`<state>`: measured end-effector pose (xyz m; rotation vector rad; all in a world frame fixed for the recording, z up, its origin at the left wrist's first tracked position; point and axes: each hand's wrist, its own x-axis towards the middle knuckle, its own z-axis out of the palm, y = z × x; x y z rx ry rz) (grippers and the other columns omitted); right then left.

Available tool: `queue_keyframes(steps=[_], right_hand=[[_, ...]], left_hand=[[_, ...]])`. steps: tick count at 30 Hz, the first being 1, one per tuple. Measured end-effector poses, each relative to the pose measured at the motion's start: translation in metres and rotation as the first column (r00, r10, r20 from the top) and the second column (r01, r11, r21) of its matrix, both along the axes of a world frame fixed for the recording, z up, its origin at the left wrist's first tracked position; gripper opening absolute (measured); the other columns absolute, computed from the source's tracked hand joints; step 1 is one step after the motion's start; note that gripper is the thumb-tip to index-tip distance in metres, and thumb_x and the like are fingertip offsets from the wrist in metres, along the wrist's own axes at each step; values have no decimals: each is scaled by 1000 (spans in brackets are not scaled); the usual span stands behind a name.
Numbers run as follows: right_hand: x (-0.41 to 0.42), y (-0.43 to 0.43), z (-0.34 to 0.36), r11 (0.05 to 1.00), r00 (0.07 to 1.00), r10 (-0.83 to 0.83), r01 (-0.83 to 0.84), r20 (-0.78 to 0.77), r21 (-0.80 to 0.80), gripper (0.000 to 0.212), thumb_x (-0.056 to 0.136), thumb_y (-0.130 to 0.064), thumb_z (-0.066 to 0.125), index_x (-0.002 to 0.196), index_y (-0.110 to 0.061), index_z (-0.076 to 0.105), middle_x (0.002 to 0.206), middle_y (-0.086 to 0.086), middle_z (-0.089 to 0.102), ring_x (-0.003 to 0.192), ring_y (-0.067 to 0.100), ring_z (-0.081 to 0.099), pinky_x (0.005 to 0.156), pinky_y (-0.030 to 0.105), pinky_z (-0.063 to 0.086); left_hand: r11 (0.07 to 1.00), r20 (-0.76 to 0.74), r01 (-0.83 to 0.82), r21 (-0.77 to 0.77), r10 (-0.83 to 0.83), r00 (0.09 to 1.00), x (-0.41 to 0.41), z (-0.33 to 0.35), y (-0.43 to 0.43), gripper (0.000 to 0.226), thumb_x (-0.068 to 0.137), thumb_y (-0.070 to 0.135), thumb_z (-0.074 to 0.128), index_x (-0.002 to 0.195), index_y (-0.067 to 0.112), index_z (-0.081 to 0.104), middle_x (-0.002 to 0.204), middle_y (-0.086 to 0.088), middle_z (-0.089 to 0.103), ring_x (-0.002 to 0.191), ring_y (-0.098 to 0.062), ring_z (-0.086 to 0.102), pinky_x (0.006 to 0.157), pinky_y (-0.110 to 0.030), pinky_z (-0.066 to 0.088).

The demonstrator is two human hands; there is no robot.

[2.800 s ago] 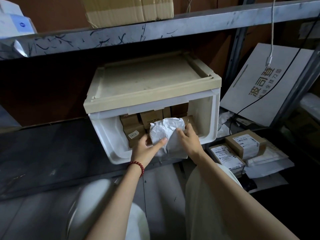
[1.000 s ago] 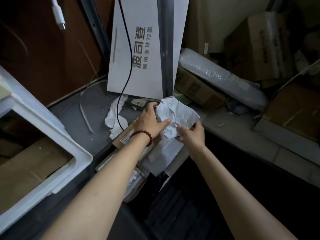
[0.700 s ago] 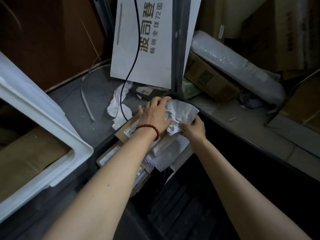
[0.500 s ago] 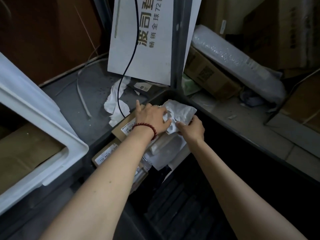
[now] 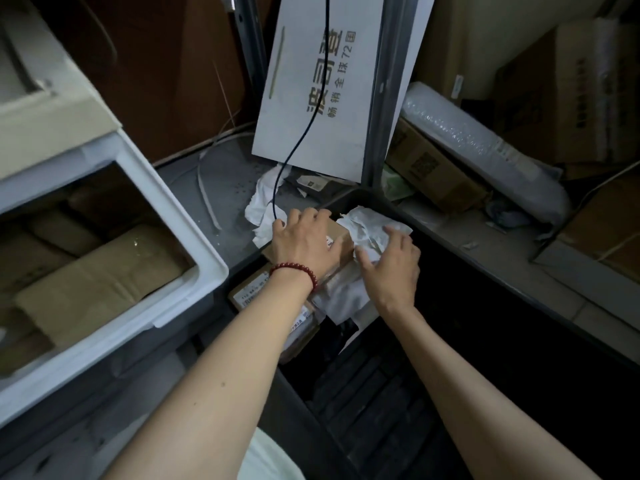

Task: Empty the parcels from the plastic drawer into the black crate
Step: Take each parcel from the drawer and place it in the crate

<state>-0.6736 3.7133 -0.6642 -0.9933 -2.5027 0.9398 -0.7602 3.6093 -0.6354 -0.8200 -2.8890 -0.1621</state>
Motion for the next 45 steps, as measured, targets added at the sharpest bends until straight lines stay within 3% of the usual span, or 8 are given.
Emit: queue_keyframes(steps=[7, 10, 16, 20, 27, 34, 39, 45], right_hand=[[33, -42, 39, 946, 950, 270, -292, 156, 142, 43, 96, -51, 42, 127, -23, 53, 131, 4, 56, 123, 27, 45, 98, 40, 37], [46, -63, 54, 916, 927, 326, -358, 184, 181, 46, 97, -49, 40, 135, -24, 49, 138, 2, 52, 128, 27, 41, 101, 39, 35], [49, -108, 88, 870, 888, 418, -453, 193, 196, 42, 98, -44, 40, 133, -22, 50, 136, 6, 52, 127, 28, 42, 97, 40, 40], [39, -168, 115, 784, 805, 576, -593, 143, 183, 42, 99, -43, 41, 132, -19, 52, 133, 9, 53, 125, 29, 43, 97, 41, 42], [23, -265, 129, 632, 640, 756, -768, 136, 100, 44, 97, -44, 45, 133, -20, 53, 136, 8, 52, 124, 29, 48, 99, 40, 44], [10, -289, 97, 636, 638, 733, -766, 237, 95, 63, 92, -52, 52, 144, -21, 37, 147, 7, 36, 134, 30, 34, 105, 42, 38], [-15, -289, 90, 654, 672, 715, -740, 193, 158, 65, 89, -51, 56, 145, -25, 34, 149, 7, 31, 134, 30, 32, 104, 41, 35], [-49, -281, 76, 733, 724, 658, -679, 207, 46, 82, 85, -50, 63, 149, -18, 22, 148, 18, 25, 136, 37, 26, 110, 43, 28]], left_hand=[[989, 105, -74, -126, 88, 991, 53, 30, -54, 46, 91, 52, 46, 129, 26, 50, 124, -3, 60, 120, -25, 48, 97, -42, 32], [983, 183, -183, -15, 182, 966, 61, 53, -79, 43, 90, 50, 49, 126, 27, 53, 122, -4, 62, 120, -25, 50, 100, -44, 33], [964, 119, -249, 97, 237, 964, 85, 86, -147, 35, 90, 50, 48, 116, 28, 56, 119, -1, 63, 117, -26, 51, 97, -43, 35], [930, 48, -368, -3, 367, 929, 108, 87, -231, 38, 91, 51, 47, 123, 31, 52, 125, 3, 60, 120, -23, 48, 98, -40, 34], [804, 83, -594, 32, 590, 803, 123, 106, -345, 42, 92, 52, 45, 127, 29, 50, 128, 0, 59, 122, -25, 47, 98, -41, 35], [676, 232, -736, 35, 710, 664, 124, 86, -399, 46, 91, 54, 47, 131, 31, 48, 129, 1, 58, 119, -26, 52, 94, -38, 42], [719, 252, -687, 105, 649, 718, 103, 73, -382, 51, 91, 51, 48, 137, 30, 40, 134, -2, 54, 120, -27, 51, 94, -41, 44], [735, 326, -667, 122, 605, 727, 68, 57, -378, 67, 92, 48, 51, 149, 31, 20, 145, -8, 41, 125, -28, 48, 86, -39, 48]])
